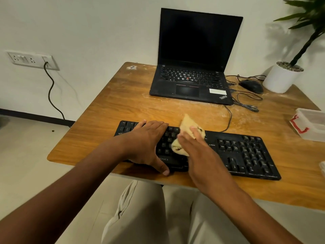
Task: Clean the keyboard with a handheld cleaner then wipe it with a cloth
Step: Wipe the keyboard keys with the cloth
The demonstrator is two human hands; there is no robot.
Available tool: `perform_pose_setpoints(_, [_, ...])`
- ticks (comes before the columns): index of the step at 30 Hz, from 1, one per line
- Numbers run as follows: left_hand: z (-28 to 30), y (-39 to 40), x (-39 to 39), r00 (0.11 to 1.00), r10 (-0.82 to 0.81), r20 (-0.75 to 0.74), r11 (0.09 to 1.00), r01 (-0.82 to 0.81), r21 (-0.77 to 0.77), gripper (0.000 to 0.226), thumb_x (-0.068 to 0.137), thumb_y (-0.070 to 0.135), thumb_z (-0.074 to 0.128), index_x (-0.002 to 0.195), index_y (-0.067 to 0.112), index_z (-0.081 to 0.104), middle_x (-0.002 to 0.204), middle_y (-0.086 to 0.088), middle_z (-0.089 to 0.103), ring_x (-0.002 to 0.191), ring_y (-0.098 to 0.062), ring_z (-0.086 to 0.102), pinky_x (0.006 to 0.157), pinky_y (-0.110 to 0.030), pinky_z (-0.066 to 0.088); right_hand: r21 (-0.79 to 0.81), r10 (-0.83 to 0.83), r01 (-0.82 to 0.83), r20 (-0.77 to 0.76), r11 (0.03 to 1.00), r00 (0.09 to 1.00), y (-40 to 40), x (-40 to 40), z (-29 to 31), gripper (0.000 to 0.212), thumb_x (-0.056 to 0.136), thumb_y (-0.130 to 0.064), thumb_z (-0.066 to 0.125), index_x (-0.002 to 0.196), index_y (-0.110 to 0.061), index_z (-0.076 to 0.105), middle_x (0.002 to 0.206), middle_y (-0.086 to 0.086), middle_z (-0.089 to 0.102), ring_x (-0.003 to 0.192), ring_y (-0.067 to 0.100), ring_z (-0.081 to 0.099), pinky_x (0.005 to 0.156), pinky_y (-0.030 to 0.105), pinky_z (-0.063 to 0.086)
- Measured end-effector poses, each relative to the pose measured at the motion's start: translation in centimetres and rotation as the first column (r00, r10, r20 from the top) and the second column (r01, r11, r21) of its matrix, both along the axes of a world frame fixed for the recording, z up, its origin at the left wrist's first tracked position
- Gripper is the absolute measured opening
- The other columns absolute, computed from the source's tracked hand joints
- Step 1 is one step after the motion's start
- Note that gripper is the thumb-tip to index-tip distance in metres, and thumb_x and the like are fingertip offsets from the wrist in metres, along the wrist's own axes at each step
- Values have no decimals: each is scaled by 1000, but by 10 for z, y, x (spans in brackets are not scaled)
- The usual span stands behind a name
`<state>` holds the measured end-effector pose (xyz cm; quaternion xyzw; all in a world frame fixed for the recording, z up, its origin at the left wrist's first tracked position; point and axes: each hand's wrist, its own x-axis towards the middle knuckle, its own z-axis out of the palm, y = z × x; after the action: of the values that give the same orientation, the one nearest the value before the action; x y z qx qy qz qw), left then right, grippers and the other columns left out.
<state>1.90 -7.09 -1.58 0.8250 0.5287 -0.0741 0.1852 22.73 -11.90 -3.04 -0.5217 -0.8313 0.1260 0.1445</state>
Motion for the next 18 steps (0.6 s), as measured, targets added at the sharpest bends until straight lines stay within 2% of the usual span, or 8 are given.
perform_pose_setpoints(2, [0,1,0,1000,-3,2,1000,3,-2,144,61,82,73,162,23,-11,170,5,-2,155,-14,-7,122,-41,-18,18,-89,88,24,996,996,4,21,0,74,97,10,43,160,-26,28,166,-13,18,147,-2,-12,121,28,9])
perform_pose_setpoints(4, [1,0,0,1000,-3,-5,1000,3,-2,144,61,82,74,162,22,-10,170,5,-2,156,-15,-6,124,-43,-16,36,-164,163,45,986,985,19,27,0,73,95,12,40,159,-22,32,166,-7,23,154,8,-4,124,35,14])
perform_pose_setpoints(7, [2,1,2,1000,0,-9,1000,0,-2,145,60,81,76,162,22,-9,170,5,0,156,-15,-5,124,-45,-14,35,-193,192,18,981,981,37,8,2,72,93,13,40,158,-17,33,167,-1,25,157,17,1,124,36,14])
perform_pose_setpoints(10, [0,2,1,1000,6,-5,1000,-6,6,146,58,83,76,162,24,-8,170,5,2,156,-14,-4,124,-43,-14,18,-32,33,-36,999,999,25,-14,3,63,99,5,39,158,-16,33,167,0,23,156,15,-2,123,34,14])
perform_pose_setpoints(12, [-1,3,0,1000,7,-6,1000,-7,2,147,57,85,75,162,25,-8,170,6,0,156,-13,-5,124,-42,-14,1,56,-56,-24,998,998,8,-9,2,64,101,3,38,160,-20,29,168,-10,14,153,5,-12,122,29,9])
perform_pose_setpoints(14, [-2,3,0,1000,4,-8,1000,-4,-3,147,57,85,75,162,25,-9,170,6,0,156,-14,-5,124,-44,-14,-26,19,-19,-6,999,1000,-3,11,2,73,98,9,42,159,-28,28,159,-27,5,147,-6,-19,123,29,11])
perform_pose_setpoints(15, [-2,4,0,1000,5,-3,1000,-5,-2,147,57,84,75,162,25,-9,170,6,1,156,-14,-4,124,-45,-13,-24,-24,24,-3,999,1000,-3,21,3,75,97,11,44,158,-30,31,156,-28,4,146,-7,-17,124,30,12])
perform_pose_setpoints(18, [0,3,0,1000,10,7,1000,-10,-7,146,57,81,78,162,25,-7,170,6,3,156,-15,-3,125,-45,-13,20,-141,141,25,990,990,14,42,0,73,95,14,45,156,-25,37,162,-15,18,152,3,-5,123,36,15])
